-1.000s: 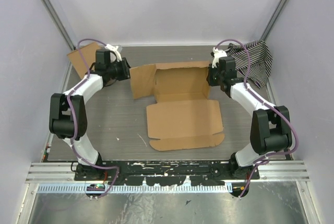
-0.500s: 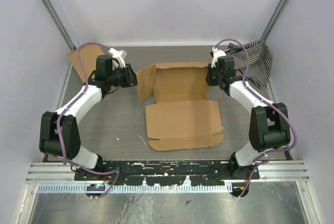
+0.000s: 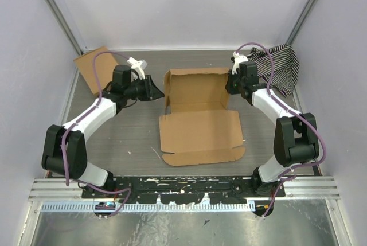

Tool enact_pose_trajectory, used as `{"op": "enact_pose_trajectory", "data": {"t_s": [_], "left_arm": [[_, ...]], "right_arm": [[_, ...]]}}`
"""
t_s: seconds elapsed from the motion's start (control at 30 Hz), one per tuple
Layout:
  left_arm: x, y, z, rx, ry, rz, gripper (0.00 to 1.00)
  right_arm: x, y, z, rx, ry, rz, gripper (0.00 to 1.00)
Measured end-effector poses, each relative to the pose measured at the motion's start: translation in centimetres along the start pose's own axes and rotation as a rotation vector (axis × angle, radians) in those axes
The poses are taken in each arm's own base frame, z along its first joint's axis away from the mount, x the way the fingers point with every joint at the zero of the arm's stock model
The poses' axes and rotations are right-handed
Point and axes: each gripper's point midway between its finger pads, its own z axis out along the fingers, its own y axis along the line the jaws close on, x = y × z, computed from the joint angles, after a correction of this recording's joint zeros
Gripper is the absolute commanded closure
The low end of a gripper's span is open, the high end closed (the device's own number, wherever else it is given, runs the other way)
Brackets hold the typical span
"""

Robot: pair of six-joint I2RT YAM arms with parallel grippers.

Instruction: Fold the paper box

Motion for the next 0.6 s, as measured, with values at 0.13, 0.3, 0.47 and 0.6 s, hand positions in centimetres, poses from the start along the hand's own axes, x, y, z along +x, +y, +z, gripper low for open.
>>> {"op": "enact_pose_trajectory", "data": {"t_s": [0.13, 0.3, 0.47, 0.6], "left_arm": [[0.2, -1.5, 0.5, 0.029, 0.008, 0.013, 0.63], [-0.4, -3.2, 0.8, 0.064, -0.006, 0.042, 0.61], [-0.4, -3.6, 1.2, 0.066, -0.015, 0.049, 0.59], [-0.5, -3.0, 2.0, 0.042, -0.02, 0.047, 0.57]], "right_arm": [[0.0, 0.0, 0.0, 0.0, 0.0, 0.001, 0.95], [0.0, 0.0, 0.0, 0.0, 0.0, 0.007, 0.95], [0.0, 0.1, 0.0, -0.005, 0.0, 0.014, 0.95], [0.0, 0.3, 0.0, -0.012, 0.0, 0.016, 0.95]]}}
